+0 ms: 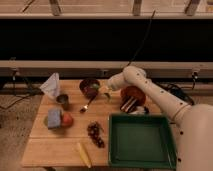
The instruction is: Place pepper in purple bowl
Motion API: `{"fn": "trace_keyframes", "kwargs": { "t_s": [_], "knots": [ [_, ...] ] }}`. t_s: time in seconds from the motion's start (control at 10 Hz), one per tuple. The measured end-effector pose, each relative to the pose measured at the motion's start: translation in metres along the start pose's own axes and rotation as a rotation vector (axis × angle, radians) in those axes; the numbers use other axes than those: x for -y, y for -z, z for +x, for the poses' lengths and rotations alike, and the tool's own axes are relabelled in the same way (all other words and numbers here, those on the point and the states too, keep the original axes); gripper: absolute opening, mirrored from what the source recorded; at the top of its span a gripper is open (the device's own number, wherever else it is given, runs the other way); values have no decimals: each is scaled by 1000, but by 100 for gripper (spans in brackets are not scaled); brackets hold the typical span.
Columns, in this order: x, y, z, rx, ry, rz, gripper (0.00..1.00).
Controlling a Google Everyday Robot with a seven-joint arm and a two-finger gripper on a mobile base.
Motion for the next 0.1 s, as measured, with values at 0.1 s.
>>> {"fn": "trace_keyframes", "kwargs": {
  "t_s": [0.1],
  "knots": [
    [3, -2, -5, -1, 6, 3, 0]
  ]
}}
